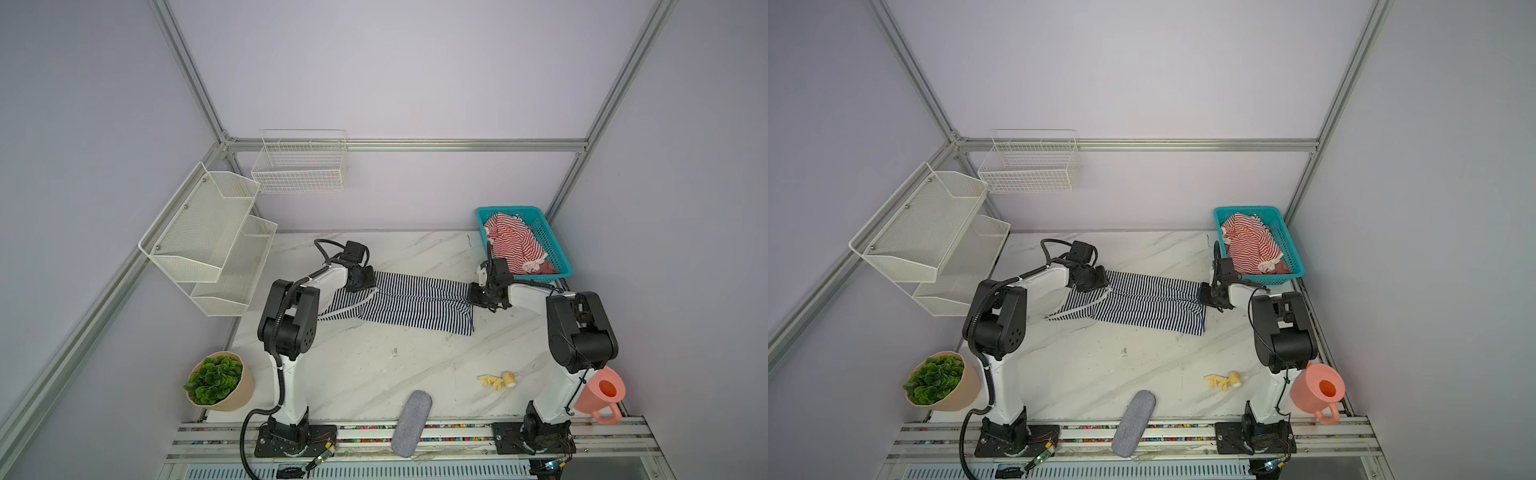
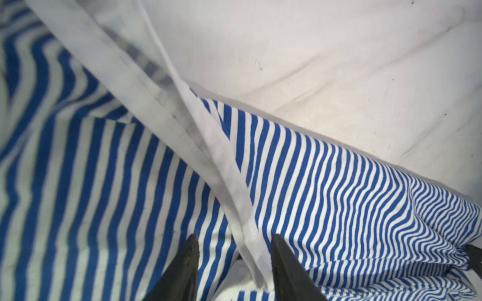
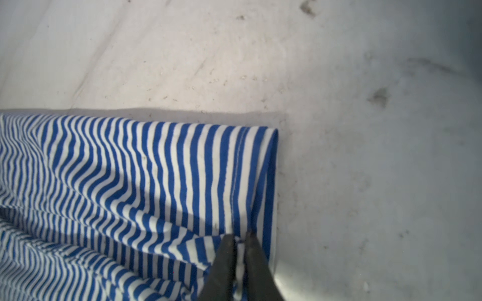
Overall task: Fold and stack tank tops
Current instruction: Smooth out the tank top at the center of the table, then rotate the tank top at the center of the table.
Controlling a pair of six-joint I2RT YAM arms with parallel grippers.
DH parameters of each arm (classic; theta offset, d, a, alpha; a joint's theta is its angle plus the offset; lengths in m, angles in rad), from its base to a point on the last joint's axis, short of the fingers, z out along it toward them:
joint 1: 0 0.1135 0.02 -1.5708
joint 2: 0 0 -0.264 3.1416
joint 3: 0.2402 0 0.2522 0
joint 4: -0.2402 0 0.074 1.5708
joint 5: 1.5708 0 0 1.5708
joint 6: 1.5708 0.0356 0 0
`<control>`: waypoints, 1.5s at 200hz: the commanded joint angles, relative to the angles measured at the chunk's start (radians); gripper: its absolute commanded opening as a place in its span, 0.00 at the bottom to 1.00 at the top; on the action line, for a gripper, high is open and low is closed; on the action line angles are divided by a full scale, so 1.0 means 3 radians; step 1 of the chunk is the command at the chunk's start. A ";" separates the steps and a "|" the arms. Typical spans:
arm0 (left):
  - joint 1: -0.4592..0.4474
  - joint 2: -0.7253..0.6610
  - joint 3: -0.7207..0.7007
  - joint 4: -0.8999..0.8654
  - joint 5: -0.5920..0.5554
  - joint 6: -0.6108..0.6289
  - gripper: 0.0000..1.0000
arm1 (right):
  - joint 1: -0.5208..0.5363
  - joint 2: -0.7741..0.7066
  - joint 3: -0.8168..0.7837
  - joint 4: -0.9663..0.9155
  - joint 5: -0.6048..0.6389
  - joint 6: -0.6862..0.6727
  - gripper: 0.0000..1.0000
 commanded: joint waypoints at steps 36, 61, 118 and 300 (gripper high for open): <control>-0.0078 -0.0619 0.0031 0.0006 -0.0027 -0.0102 0.50 | -0.0005 -0.0523 0.0076 -0.0248 0.0025 -0.0016 0.36; -0.0276 -0.0579 -0.0028 -0.0002 0.0053 -0.0163 0.48 | 0.0008 -0.0576 0.0147 -0.0199 -0.0084 0.0000 0.37; -0.0468 -0.0099 -0.0178 -0.0007 0.0190 -0.0408 0.34 | 0.0199 0.0095 0.0594 -0.0186 -0.0247 -0.0169 0.14; -0.0397 0.1373 0.1761 -0.1315 -0.0148 0.0575 0.31 | 0.0571 0.0106 -0.0039 -0.0574 0.0114 -0.0069 0.09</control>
